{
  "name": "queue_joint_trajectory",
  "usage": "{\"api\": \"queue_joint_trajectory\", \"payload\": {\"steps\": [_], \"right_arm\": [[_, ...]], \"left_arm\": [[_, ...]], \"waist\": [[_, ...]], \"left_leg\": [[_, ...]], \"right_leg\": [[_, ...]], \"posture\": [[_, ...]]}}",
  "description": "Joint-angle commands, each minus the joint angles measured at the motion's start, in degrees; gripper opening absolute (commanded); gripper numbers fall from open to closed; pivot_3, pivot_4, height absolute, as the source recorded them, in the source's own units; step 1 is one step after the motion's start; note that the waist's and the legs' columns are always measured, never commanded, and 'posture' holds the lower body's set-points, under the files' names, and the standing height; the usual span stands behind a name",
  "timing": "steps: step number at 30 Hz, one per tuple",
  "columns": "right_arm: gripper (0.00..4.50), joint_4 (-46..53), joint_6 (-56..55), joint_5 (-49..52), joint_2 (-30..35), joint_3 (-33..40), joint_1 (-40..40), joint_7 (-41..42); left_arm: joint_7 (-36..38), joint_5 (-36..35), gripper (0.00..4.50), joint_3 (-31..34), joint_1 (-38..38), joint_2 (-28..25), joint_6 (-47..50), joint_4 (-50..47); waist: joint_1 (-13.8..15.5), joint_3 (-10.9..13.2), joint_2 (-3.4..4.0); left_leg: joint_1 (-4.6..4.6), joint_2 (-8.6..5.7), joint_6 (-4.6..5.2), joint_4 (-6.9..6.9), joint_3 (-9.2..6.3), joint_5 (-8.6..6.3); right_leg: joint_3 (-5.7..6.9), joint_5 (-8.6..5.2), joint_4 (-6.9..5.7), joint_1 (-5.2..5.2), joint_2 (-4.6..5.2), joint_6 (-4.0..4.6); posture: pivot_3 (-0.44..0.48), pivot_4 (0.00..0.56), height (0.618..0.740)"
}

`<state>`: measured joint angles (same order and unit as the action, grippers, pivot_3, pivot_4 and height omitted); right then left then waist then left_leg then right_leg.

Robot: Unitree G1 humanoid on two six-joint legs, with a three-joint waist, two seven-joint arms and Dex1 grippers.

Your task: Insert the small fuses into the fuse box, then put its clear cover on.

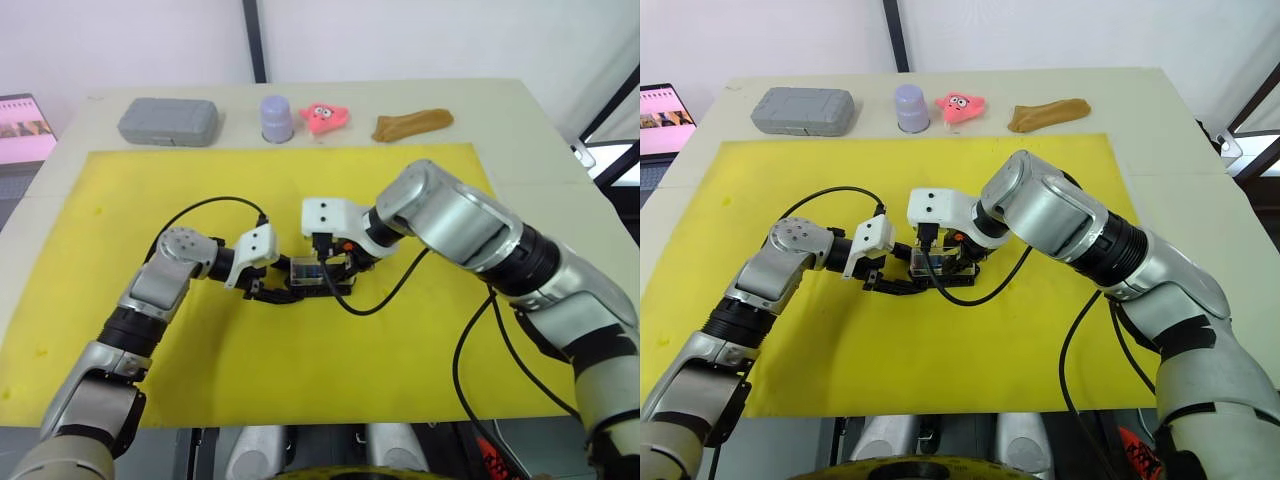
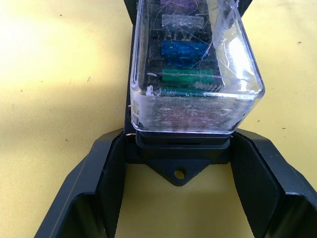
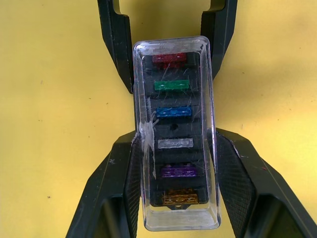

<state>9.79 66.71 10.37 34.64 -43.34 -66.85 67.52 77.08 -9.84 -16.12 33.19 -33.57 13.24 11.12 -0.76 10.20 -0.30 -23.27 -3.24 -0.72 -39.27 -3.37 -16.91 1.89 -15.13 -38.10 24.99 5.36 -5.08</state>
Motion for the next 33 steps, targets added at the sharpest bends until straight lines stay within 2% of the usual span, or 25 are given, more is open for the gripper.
{"api": "queue_joint_trajectory", "payload": {"steps": [1,2,4,8,15,20,25,28,30,33], "right_arm": [[1.64,1.2,-1.0,0.2,0.1,0.8,-0.4,-0.2],[1.64,1.3,-1.0,0.3,0.1,0.7,-0.3,-0.2],[2.68,1.4,-1.1,0.2,0.1,0.6,0.1,-0.5],[4.43,1.4,-0.7,0.3,-0.1,0.7,0.2,-0.8],[4.43,0.2,-0.8,0.9,-0.3,3.5,-2.0,-0.9],[4.43,3.2,-2.1,3.6,3.6,9.0,-3.4,2.1],[4.43,6.7,-7.6,8.2,5.3,18.0,2.5,2.6],[3.63,7.4,-18.7,7.6,1.8,23.6,11.2,-2.7],[2.67,7.0,-25.5,7.1,-0.3,25.5,17.0,-4.8],[1.17,4.8,-25.6,8.9,-3.1,27.1,21.5,-6.6]], "left_arm": [[0.7,0.2,2.55,-0.8,-0.1,0.1,0.2,-0.7],[0.7,0.2,2.55,-0.8,-0.1,0.1,0.2,-0.7],[0.6,0.2,2.55,-0.8,-0.2,0.1,0.2,-0.7],[0.6,0.2,2.55,-0.8,-0.4,0.0,0.2,-0.9],[0.4,0.2,2.55,-0.7,-0.6,-0.1,0.3,-1.0],[0.2,0.2,2.55,-0.7,-0.8,0.0,0.5,-1.2],[0.0,0.4,2.55,-0.6,-1.0,-0.1,0.1,-1.1],[0.1,0.6,2.55,-0.7,-1.1,-0.1,-0.2,-0.8],[0.1,0.7,2.55,-0.8,-1.0,0.0,-0.3,-0.7],[0.0,1.0,2.55,-0.9,-0.9,0.1,-0.8,-0.4]], "waist": [[0.0,0.0,0.0],[0.0,0.0,0.0],[0.0,0.0,0.0],[0.0,0.0,0.0],[0.0,0.0,0.0],[0.1,0.0,0.0],[0.1,0.0,-0.01],[0.1,-0.1,-0.12],[0.1,-0.1,-0.12],[0.0,-0.1,-0.12]], "left_leg": [[0.0,0.0,0.0,0.0,0.0,0.0],[0.0,0.0,0.0,0.0,0.0,0.0],[0.0,0.0,0.0,0.0,0.0,0.0],[0.0,0.0,0.0,0.0,0.0,0.0],[0.0,0.0,0.0,0.0,0.0,0.0],[-0.01,0.0,0.0,0.0,0.0,0.0],[0.0,0.01,0.03,0.01,0.01,-0.02],[0.01,0.03,0.04,0.01,0.0,-0.02],[0.04,0.02,0.03,0.0,0.04,-0.02],[0.05,0.02,0.02,0.0,0.05,-0.01]], "right_leg": [[0.0,0.0,0.0,0.0,0.0,0.0],[0.0,0.0,0.0,0.0,0.0,0.0],[0.0,0.0,0.0,0.0,0.0,0.0],[0.0,0.0,0.0,0.0,0.0,0.0],[0.0,0.0,0.0,0.0,0.0,0.0],[0.0,0.0,0.01,0.0,0.0,0.0],[0.0,0.0,0.02,-0.02,0.0,0.0],[0.0,0.0,0.03,-0.05,0.02,0.0],[-0.01,0.0,0.01,-0.08,0.06,-0.01],[-0.01,0.0,0.0,-0.07,0.06,-0.01]], "posture": [[0.0,0.15,0.731],[0.0,0.15,0.731],[0.0,0.15,0.731],[0.0,0.15,0.731],[0.0,0.15,0.731],[0.0,0.15,0.731],[0.0,0.15,0.731],[0.0,0.15,0.731],[0.0,0.15,0.731],[0.0,0.15,0.731]]}}
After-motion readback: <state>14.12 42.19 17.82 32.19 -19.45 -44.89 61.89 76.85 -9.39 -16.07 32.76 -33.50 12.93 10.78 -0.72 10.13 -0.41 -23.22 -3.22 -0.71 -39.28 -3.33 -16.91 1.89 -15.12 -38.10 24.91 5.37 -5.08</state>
